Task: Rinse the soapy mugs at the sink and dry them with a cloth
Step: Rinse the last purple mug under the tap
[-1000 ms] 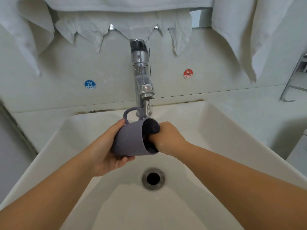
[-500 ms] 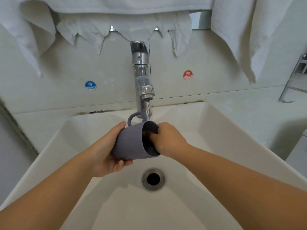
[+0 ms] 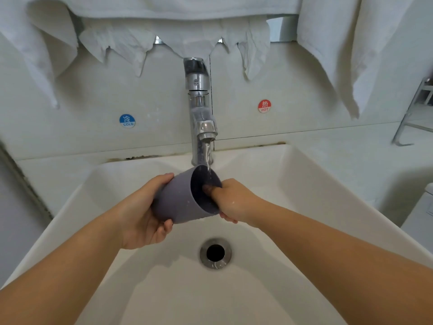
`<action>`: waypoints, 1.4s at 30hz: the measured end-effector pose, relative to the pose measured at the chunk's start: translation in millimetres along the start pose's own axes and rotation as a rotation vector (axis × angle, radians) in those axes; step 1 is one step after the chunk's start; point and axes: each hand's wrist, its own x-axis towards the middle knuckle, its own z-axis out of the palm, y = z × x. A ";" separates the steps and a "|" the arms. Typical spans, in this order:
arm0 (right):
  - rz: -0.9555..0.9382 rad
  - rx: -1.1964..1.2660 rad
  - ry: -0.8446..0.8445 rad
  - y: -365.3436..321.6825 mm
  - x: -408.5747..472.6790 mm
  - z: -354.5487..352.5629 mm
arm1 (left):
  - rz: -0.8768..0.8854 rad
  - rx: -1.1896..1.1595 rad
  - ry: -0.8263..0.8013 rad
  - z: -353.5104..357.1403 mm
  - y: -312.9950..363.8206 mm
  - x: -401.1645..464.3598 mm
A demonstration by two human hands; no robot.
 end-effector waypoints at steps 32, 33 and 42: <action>-0.238 -0.252 0.221 1.9 0.7 -2.9 | -0.078 0.066 0.001 -7.8 5.0 -4.0; -0.251 -0.234 0.213 1.4 0.3 -2.7 | -0.091 0.070 -0.013 -8.9 4.6 -2.7; -0.250 -0.071 0.148 -1.1 -0.4 -1.3 | -0.053 0.063 -0.094 -19.6 6.9 2.0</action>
